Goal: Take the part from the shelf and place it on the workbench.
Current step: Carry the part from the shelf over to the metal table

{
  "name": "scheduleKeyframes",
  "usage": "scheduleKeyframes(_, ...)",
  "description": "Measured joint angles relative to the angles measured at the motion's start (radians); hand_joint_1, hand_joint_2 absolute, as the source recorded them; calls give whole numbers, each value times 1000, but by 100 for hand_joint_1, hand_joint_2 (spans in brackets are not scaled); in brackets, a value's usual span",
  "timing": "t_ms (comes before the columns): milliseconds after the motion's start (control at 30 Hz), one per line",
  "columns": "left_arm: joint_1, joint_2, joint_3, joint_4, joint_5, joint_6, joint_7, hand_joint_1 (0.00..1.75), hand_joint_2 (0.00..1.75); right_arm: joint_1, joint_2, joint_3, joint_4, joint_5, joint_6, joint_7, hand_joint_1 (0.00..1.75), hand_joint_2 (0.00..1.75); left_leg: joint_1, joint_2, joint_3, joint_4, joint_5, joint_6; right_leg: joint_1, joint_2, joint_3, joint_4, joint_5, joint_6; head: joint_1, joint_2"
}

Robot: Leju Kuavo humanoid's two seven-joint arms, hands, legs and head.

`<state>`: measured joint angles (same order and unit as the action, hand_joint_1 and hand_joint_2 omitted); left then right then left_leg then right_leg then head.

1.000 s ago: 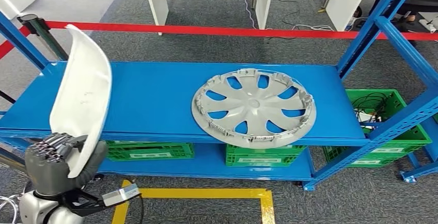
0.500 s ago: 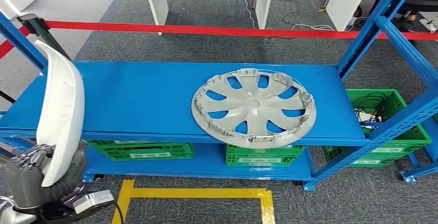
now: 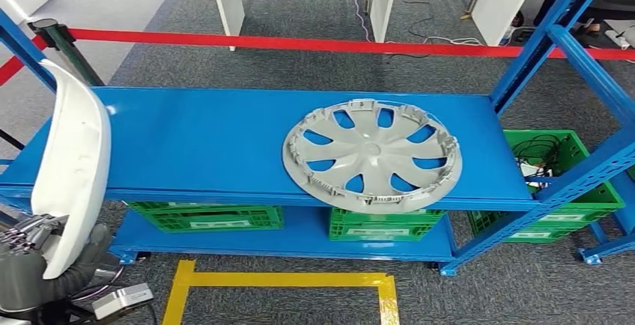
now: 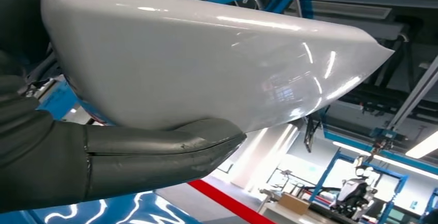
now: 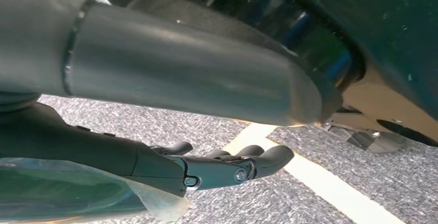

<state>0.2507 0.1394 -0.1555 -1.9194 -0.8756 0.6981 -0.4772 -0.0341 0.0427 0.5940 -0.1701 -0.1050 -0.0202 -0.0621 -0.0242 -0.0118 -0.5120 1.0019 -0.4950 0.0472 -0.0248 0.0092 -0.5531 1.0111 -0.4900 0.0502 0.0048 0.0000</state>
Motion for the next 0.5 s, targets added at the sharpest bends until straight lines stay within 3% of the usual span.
scheduleKeyframes(67, 0, 2, 0, -4, -7, 0, 2, 175, 175, -1, 0, 0, 0, 0, 0, 0, 0, 0, 5, 3, -6, -9, 13, 11, 2, -2, -31, 65, -52, 0, 3, 0)
scheduleKeyframes(133, 0, 4, 0, -5, -14, 0, 8, 175, 175, -1, 0, 0, 0, -1, 0, 0, 0, 0, 3, 5, -18, -10, 20, 15, 4, -3, -85, 196, -123, -1, 6, 0)
scheduleKeyframes(167, 0, 6, 0, -5, -17, 0, 11, 175, 175, -1, 0, 0, 0, -2, -1, 0, 0, 0, 2, 6, -23, -9, 23, 15, 5, -3, -105, 251, -143, -2, 6, 0)
scheduleKeyframes(200, 0, 7, 0, -5, -20, 0, 13, 175, 175, -1, 0, 0, 0, -2, -1, 0, 0, 0, 0, 6, -27, -9, 26, 15, 6, -3, -110, 273, -144, -3, 6, 0)
scheduleKeyframes(233, 0, 10, 0, -5, -22, 0, 15, 175, 175, -2, 0, 0, 0, -2, -1, 0, 0, 0, -1, 7, -31, -9, 29, 14, 8, -3, -95, 256, -125, -6, 7, 0)
scheduleKeyframes(300, 0, 14, 0, -5, -25, 0, 17, 175, 175, -3, 0, -1, 0, -3, -1, 1, 0, 0, -3, 7, -35, -7, 34, 10, 12, -4, -17, 125, -66, -19, 7, 0)
scheduleKeyframes(367, -2, 19, 0, -5, -26, 0, 17, 175, 175, -5, 0, -1, 0, -5, -1, 2, 0, 0, -5, 7, -40, -4, 39, 1, 17, -5, 52, 7, -36, -31, 6, 0)
scheduleKeyframes(433, -4, 23, 0, -5, -27, 0, 20, 175, 175, -7, 0, -1, 0, -6, -2, 2, 0, 0, -4, 7, -47, -3, 48, -11, 21, -5, 65, -21, -33, -35, 5, 0)
scheduleKeyframes(500, -5, 28, -1, -5, -29, 0, 27, 175, 175, -7, 3, -2, 0, -7, -1, 3, 0, 0, -3, 7, -54, 1, 49, -24, 17, -7, 57, -30, -22, -42, 6, 0)
